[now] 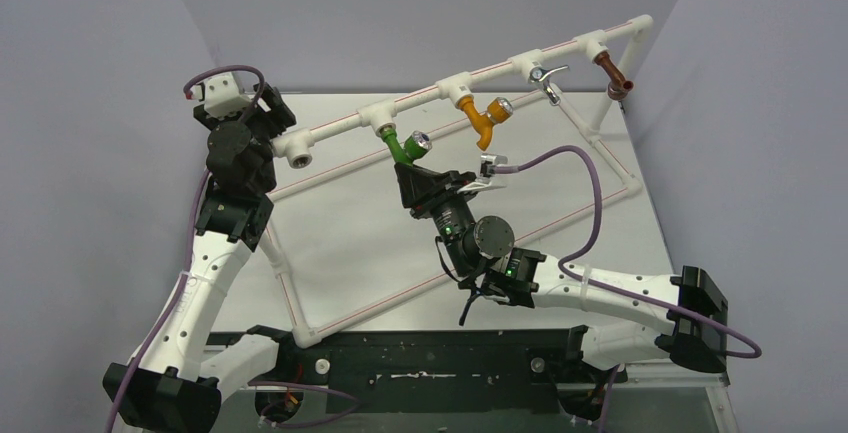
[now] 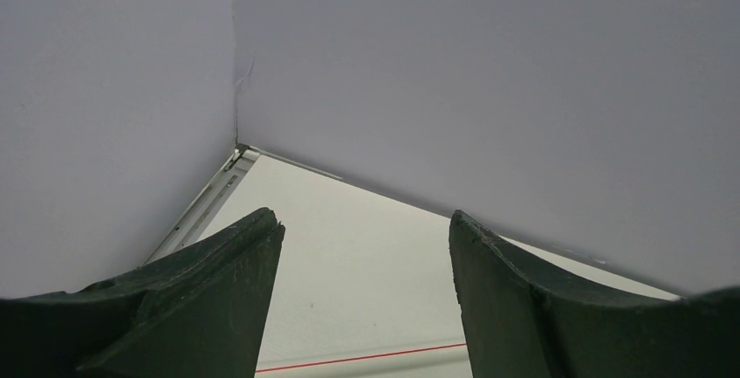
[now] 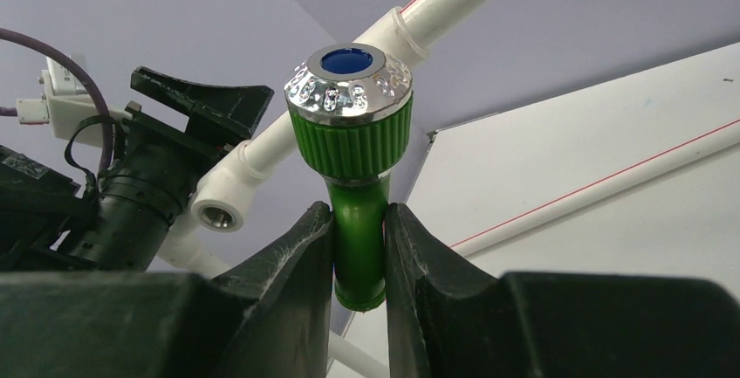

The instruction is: Install the water faucets

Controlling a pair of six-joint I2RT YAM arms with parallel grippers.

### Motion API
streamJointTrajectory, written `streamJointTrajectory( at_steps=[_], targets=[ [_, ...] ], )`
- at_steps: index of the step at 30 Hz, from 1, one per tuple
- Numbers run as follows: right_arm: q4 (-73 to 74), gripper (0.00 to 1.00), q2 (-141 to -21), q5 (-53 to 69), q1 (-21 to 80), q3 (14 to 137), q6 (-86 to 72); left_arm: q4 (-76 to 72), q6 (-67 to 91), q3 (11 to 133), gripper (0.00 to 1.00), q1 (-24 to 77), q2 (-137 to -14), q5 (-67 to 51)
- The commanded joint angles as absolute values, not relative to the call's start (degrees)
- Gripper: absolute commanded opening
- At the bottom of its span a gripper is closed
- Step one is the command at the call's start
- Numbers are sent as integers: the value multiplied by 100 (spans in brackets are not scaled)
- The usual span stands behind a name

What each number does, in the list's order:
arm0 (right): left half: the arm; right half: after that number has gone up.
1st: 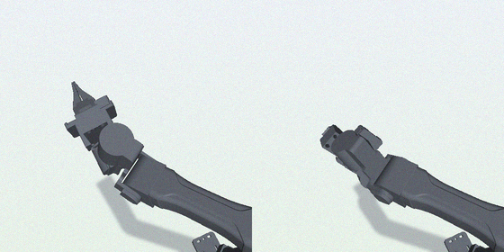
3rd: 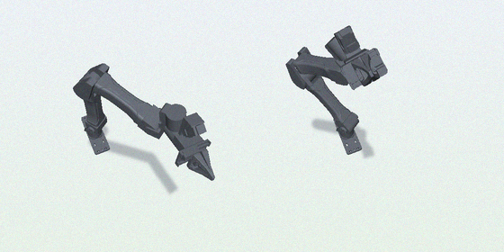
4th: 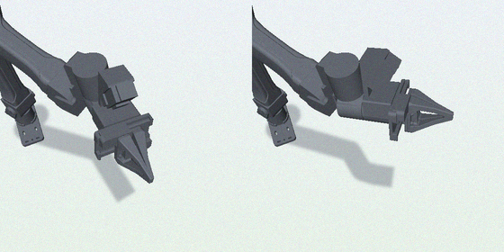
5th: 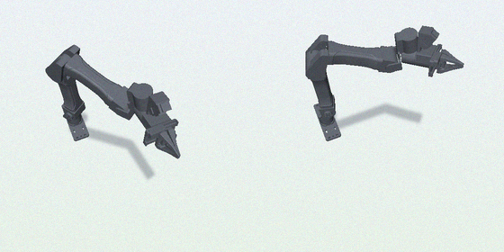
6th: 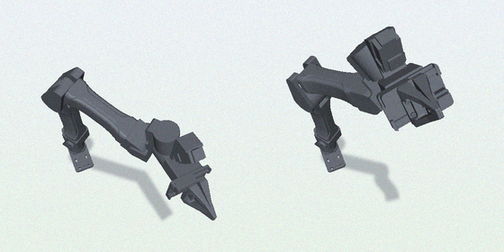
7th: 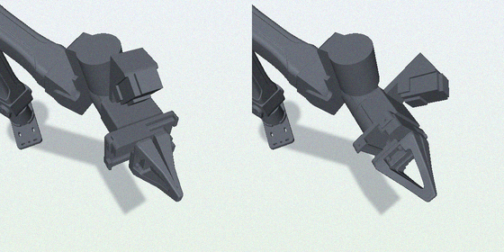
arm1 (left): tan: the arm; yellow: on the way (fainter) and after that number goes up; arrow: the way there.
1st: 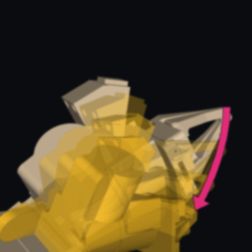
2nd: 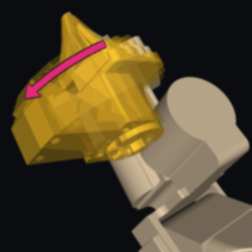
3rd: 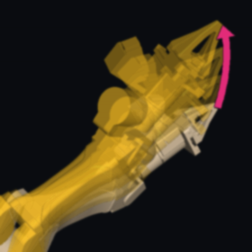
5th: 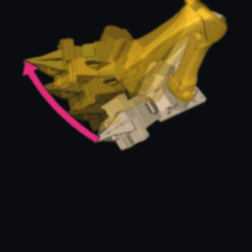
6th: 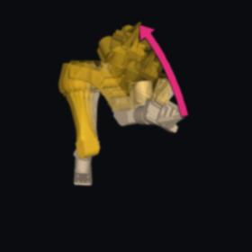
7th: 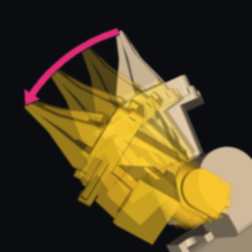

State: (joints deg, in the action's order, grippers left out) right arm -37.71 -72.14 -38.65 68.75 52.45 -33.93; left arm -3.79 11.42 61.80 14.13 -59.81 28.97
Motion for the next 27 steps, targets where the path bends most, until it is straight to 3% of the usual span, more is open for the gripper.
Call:
streamJointTrajectory(
  at_steps=[1,19,27],
  targets=[
    [-4419,0,-7361,-4006,6452,5343,-4250,1415,1041,5701,68,1582,-5895,2351],
    [-3876,0,-7392,-4369,6378,5420,-6232,1412,1072,5704,68,1581,-5851,2301],
    [-2673,0,-7431,-4595,6322,5740,-7593,1411,1081,5700,68,1578,-5845,2285]
  ],
)
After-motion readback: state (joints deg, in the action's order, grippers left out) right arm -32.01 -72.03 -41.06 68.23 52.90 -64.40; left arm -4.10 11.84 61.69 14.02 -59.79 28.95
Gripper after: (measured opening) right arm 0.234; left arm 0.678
